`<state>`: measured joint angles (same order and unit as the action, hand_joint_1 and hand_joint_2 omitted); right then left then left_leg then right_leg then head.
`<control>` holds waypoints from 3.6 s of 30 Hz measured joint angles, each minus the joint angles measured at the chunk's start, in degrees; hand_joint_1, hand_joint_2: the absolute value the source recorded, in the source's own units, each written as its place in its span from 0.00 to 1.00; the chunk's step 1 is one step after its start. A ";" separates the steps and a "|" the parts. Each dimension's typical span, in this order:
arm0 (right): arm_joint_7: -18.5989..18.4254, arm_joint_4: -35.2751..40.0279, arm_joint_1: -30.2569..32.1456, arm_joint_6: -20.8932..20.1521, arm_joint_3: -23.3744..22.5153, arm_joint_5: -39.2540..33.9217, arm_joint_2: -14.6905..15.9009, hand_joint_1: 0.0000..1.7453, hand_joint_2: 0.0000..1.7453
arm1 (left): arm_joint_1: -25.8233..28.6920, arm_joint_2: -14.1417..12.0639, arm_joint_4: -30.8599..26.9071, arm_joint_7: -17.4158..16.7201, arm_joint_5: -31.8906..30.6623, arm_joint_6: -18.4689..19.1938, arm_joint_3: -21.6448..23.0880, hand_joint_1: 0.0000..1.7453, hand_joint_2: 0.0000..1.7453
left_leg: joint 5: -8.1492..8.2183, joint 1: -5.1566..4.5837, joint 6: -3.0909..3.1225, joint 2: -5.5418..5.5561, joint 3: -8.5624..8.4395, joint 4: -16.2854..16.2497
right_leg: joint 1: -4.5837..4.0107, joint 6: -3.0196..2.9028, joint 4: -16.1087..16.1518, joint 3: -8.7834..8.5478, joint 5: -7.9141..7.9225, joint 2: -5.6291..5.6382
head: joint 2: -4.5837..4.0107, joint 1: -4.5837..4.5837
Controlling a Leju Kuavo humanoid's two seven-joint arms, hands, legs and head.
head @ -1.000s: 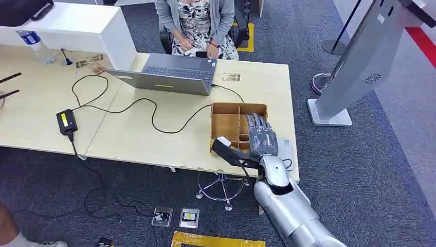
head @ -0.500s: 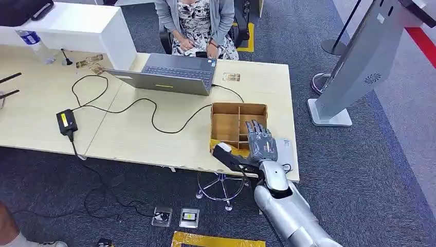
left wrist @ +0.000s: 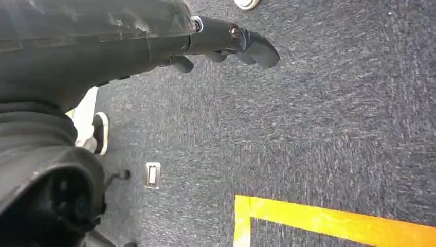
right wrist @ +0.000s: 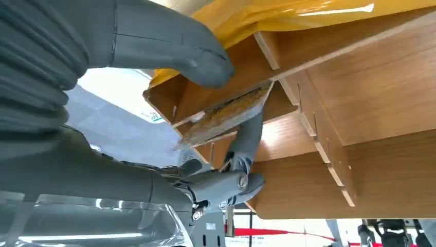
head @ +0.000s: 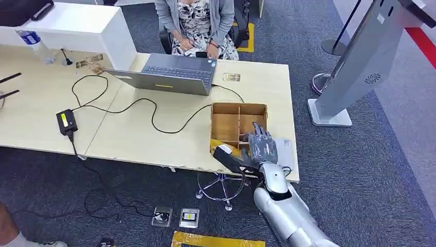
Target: Pass the card to the sensor for recognition and then transmit it.
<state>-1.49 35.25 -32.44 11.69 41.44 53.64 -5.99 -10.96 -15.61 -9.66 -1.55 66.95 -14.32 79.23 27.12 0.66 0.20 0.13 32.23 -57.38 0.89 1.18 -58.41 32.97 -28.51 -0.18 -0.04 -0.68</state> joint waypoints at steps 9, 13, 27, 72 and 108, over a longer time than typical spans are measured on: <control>0.11 -0.94 0.24 0.85 -0.13 0.35 -0.22 0.00 1.00 | 0.00 0.37 0.00 -0.02 -0.02 0.00 0.02 0.00 0.00 | 0.00 0.00 0.00 0.00 0.00 0.00 | 0.00 0.00 0.00 0.00 0.00 0.00 | -0.02 0.02; 0.46 -1.51 0.24 1.05 -0.13 0.39 -0.33 0.00 1.00 | 0.00 0.41 0.00 -0.02 0.00 -0.04 0.04 0.00 0.00 | 0.00 0.00 0.00 0.00 0.00 0.00 | 0.00 0.00 0.00 0.00 0.00 0.00 | 0.00 0.02; 2.97 -2.21 0.27 1.57 -1.05 -1.27 -0.81 1.00 1.00 | 0.00 0.41 0.00 -0.04 -0.37 -0.09 0.13 0.00 0.00 | 0.00 0.00 0.00 0.00 0.00 0.00 | 0.00 0.00 0.00 -0.01 0.00 0.00 | -0.02 0.02; 0.98 6.82 -10.23 -4.18 -4.09 -0.74 0.52 1.00 1.00 | -0.20 0.90 0.00 -0.20 -1.55 -0.17 0.57 0.00 0.00 | -0.01 0.01 -0.01 -0.04 -0.04 -0.01 | -0.01 -0.04 -0.02 0.00 0.04 0.03 | 0.00 0.02; 5.25 1.44 -15.68 -0.39 -4.02 -4.17 -0.79 1.00 1.00 | -0.01 0.94 0.00 -0.50 0.35 -1.42 0.59 0.00 0.00 | -0.01 0.00 -0.01 -0.02 0.00 -0.01 | -0.01 -0.05 -0.02 0.00 0.04 0.01 | 0.00 0.02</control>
<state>3.76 36.70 -48.13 11.30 37.42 49.46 -6.78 -10.97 -14.67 -9.66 -2.05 67.30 -15.74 79.82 27.11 0.67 0.20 0.11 32.23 -57.39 0.89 1.13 -58.43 32.97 -28.48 -0.17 -0.04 -0.66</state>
